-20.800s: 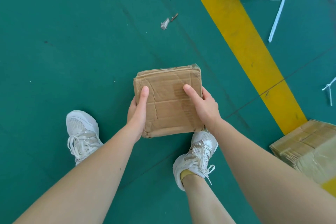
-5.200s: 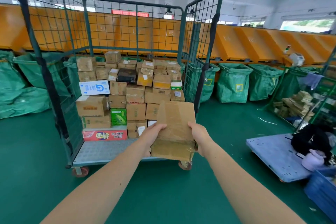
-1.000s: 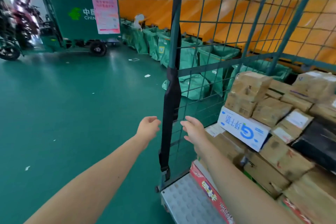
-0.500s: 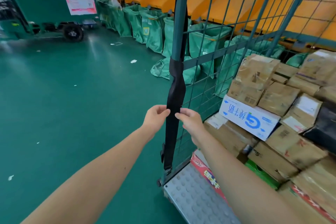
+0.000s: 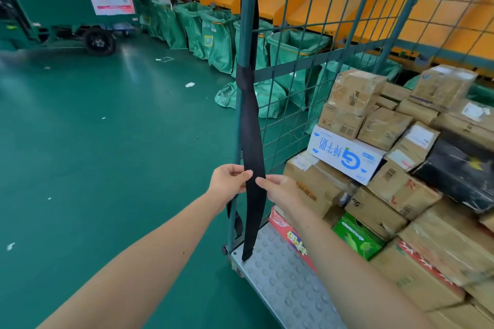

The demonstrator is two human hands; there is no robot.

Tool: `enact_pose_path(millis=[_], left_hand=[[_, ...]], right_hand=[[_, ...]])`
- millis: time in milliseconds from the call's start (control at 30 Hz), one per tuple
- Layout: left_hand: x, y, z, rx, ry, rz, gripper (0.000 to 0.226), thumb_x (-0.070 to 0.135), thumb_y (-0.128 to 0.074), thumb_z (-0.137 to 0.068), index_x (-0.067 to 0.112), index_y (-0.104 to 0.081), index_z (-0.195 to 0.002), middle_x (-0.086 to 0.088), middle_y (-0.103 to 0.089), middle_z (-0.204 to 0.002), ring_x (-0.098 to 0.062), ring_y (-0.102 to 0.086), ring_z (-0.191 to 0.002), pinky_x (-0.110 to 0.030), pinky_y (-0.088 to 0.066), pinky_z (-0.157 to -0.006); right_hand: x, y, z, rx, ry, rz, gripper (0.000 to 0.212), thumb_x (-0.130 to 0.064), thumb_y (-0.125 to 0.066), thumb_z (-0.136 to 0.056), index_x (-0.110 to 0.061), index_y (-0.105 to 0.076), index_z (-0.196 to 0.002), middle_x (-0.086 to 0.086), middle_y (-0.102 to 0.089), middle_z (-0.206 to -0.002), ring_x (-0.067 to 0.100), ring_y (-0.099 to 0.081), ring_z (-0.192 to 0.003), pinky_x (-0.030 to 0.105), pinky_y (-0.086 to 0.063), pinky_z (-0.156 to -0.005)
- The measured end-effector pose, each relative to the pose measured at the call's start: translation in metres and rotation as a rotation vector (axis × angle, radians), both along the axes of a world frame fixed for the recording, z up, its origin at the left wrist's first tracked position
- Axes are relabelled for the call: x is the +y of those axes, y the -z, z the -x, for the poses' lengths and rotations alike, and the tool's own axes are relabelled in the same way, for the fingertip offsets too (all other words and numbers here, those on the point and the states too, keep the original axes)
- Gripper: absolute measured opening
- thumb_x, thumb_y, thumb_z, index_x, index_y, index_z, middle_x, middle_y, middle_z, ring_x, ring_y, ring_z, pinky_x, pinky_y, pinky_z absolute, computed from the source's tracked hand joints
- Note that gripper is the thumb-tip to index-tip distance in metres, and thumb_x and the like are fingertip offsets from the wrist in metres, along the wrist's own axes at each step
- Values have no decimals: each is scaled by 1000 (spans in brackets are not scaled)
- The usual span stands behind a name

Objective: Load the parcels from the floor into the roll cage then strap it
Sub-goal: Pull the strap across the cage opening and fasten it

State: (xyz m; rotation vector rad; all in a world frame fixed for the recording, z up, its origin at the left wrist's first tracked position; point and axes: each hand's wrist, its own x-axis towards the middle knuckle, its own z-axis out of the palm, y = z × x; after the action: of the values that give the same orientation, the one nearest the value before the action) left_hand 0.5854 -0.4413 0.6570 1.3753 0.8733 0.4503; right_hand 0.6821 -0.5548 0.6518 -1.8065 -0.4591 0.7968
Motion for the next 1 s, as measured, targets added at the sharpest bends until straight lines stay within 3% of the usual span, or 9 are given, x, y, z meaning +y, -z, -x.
enact_pose_path(millis=[100, 233, 367, 467, 600, 667, 767, 900, 1000], left_hand=[[-32, 1, 12, -17, -11, 41, 13, 10, -69, -90, 4, -60, -97, -9, -70, -89, -15, -68, -73, -20, -58, -63], [-81, 2, 29, -35, -42, 56, 10, 8, -69, -90, 9, -60, -85, -9, -70, -85, -15, -68, -71, -23, -59, -65], [-143, 3, 50, -23, -62, 72, 10, 8, -69, -90, 9, -62, -83, -7, -71, -83, -14, -68, -69, -21, -58, -63], [-191, 6, 67, -21, -81, 107, 6, 7, -69, -90, 7, -64, -85, -10, -72, -87, -15, -69, -70, -20, -58, -60], [-247, 13, 86, -14, -116, 133, 6, 8, -71, -88, 4, -66, -90, -10, -74, -91, -17, -70, -72, -19, -57, -58], [-274, 16, 95, -16, -125, 150, 8, 7, -71, -88, 7, -64, -84, -6, -71, -83, -13, -68, -67, -16, -54, -53], [-308, 24, 108, -23, -122, 191, 8, 8, -72, -88, 7, -65, -83, -8, -72, -86, -14, -70, -69, -19, -56, -58], [-342, 31, 121, -34, -96, 237, 6, 7, -71, -88, 5, -67, -85, -12, -73, -87, -19, -71, -72, -22, -57, -60], [-363, 31, 127, -19, -43, 242, 8, 9, -68, -90, 3, -67, -85, -11, -70, -80, -15, -67, -62, -16, -50, -47]], right_hand=[[-33, 1, 10, -15, -27, 2, 6, -25, -70, -93, -24, -65, -91, -17, -64, -86, -3, -58, -82, 20, -45, -80], [-77, 9, 24, -1, -44, -4, 12, -27, -76, -88, -19, -71, -95, -2, -74, -102, 14, -69, -98, 36, -53, -97], [-132, 15, 40, 17, -87, 4, 17, -25, -74, -89, -13, -75, -100, 1, -76, -99, 17, -71, -97, 32, -55, -88], [-174, 22, 52, 18, -101, 4, 4, -21, -74, -88, -17, -74, -90, -4, -75, -83, 9, -68, -77, 23, -51, -72], [-229, 32, 70, 66, -115, 13, 14, -23, -75, -88, -14, -75, -99, -1, -76, -92, 16, -70, -89, 25, -51, -78], [-255, 35, 79, 71, -104, 14, 18, -22, -74, -88, -11, -74, -103, -2, -74, -90, 10, -66, -80, 20, -47, -69], [-288, 38, 91, 105, -78, 23, 20, -24, -75, -88, -12, -72, -104, 0, -73, -91, 6, -65, -72, 17, -44, -63], [-323, 40, 107, 153, -40, 0, 9, -20, -76, -87, -14, -72, -93, 3, -74, -89, 10, -67, -75, 20, -48, -68], [-347, 39, 119, 180, -4, -47, 5, -16, -75, -88, -17, -72, -83, 2, -74, -80, 17, -67, -77, 26, -50, -74]])
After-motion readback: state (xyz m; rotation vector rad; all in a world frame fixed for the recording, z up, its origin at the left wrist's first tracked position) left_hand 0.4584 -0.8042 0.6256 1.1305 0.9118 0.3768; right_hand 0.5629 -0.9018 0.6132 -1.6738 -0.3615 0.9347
